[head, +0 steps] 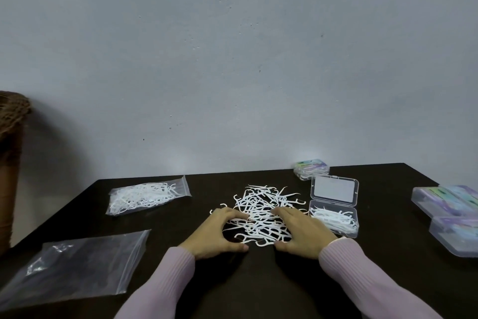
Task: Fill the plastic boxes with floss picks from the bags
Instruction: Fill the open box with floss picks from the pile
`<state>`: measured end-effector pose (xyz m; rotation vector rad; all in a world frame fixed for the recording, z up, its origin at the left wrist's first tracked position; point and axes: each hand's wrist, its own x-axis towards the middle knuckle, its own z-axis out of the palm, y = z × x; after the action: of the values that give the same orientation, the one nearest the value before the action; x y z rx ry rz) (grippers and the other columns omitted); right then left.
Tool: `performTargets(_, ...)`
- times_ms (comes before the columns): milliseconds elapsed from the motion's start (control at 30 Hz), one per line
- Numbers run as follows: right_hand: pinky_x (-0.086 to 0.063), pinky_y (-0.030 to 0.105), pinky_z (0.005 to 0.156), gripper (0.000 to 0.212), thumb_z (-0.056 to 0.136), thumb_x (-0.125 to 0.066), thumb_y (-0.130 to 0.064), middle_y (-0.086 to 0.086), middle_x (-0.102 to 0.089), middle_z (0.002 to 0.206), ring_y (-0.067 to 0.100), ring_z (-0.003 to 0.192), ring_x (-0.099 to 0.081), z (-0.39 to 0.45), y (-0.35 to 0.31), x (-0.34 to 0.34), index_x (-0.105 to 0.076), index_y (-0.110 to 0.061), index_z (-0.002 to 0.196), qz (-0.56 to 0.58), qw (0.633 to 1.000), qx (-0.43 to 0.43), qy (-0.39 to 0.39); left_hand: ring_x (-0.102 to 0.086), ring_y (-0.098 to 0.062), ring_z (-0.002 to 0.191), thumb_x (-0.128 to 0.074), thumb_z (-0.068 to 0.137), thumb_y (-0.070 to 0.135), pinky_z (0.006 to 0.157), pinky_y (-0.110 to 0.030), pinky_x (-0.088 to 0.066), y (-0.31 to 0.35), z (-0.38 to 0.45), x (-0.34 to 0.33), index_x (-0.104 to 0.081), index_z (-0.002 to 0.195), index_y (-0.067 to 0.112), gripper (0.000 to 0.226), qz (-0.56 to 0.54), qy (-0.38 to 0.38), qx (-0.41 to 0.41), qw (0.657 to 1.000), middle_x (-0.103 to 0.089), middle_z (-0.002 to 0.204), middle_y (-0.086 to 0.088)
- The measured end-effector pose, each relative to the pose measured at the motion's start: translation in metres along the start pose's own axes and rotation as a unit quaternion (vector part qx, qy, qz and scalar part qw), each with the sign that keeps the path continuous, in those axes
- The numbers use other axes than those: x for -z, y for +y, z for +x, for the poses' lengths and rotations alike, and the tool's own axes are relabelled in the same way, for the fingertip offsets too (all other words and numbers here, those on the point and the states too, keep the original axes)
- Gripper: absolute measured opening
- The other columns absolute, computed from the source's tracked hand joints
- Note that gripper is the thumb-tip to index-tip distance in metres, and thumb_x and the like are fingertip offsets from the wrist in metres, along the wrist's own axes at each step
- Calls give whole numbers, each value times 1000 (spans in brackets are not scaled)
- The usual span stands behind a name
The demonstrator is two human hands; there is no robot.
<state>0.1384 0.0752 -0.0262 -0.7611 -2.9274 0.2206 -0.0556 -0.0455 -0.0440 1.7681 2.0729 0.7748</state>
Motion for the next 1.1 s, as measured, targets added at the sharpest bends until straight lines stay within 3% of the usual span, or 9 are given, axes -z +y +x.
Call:
performTargets(100, -31, 33, 107, 75, 85, -53, -47, -3, -25, 151, 17, 135, -31, 7, 1, 1, -16, -22, 146, -5, 1000, -8, -29, -35, 4, 118, -76, 71, 48, 101, -15, -27, -2, 0, 0, -50, 130, 34, 65, 23, 7, 15, 1000, -45, 121, 21)
performTargets(267, -25, 34, 106, 58, 87, -51, -49, -3, -41, 136, 14, 129, -34, 15, 1, 0, -37, -24, 138, -90, 995, 29, 22, -43, 6, 107, -75, 72, 48, 92, -10, -32, 1, 2, -3, -57, 122, 34, 55, 23, 33, 10, 999, -50, 107, 27)
performTargets(367, -30, 31, 100, 40, 89, -53, -43, -5, -49, 123, 12, 120, -43, 14, -1, 1, -52, -25, 125, -76, 995, 52, 41, -50, 4, 103, -77, 74, 39, 88, -12, -39, 4, 4, -5, -63, 114, 32, 42, 3, 51, 3, 999, -56, 104, 23)
performTargets(633, -36, 34, 92, 27, 90, -47, -21, 4, -58, 115, 24, 112, -50, 14, -13, 1, -57, -15, 114, -173, 978, 93, 74, -57, 4, 87, -71, 83, 24, 76, -4, -40, 20, 2, -6, -70, 108, 23, 25, 77, 89, -53, 992, -67, 101, 12)
performTargets(733, -48, 27, 65, 10, 66, -70, -28, -5, -64, 74, 15, 75, -64, 15, -9, -4, -67, -24, 75, -186, 963, 134, 139, -61, -1, 93, -64, 88, 19, 79, -3, -37, 21, 0, -6, -70, 109, 23, 22, 121, 114, -64, 984, -69, 104, 10)
performTargets(800, -46, 21, 53, 21, 45, -79, -34, -8, -58, 54, 9, 56, -60, 17, -10, -8, -63, -26, 54, -221, 952, 134, 162, -61, -5, 100, -58, 91, 23, 84, -8, -36, 21, 1, -7, -68, 113, 25, 24, 171, 118, -75, 975, -69, 109, 10)
performTargets(867, -45, 20, 52, 25, 39, -81, -34, -9, -56, 53, 9, 54, -58, 18, -9, -13, -62, -25, 52, -238, 945, 134, 183, -59, -9, 104, -53, 95, 25, 91, -16, -36, 20, 2, -7, -64, 119, 26, 27, 214, 109, -81, 967, -67, 114, 8)
performTargets(1000, -38, 20, 35, 35, 34, -88, -29, -9, -54, 53, 8, 49, -56, 22, -4, -19, -60, -24, 54, -218, 949, 132, 188, -58, -13, 107, -47, 96, 24, 92, -24, -41, 22, 3, -7, -62, 121, 24, 29, 249, 92, -81, 961, -66, 116, 5)
performTargets(1100, -41, 17, 45, 35, 36, -88, -31, -9, -56, 50, 7, 50, -57, 24, -2, -21, -60, -23, 54, -232, 943, 144, 192, -58, -10, 108, -48, 95, 24, 93, -25, -42, 22, 3, -6, -63, 119, 26, 29, 236, 100, -74, 964, -66, 116, 8)
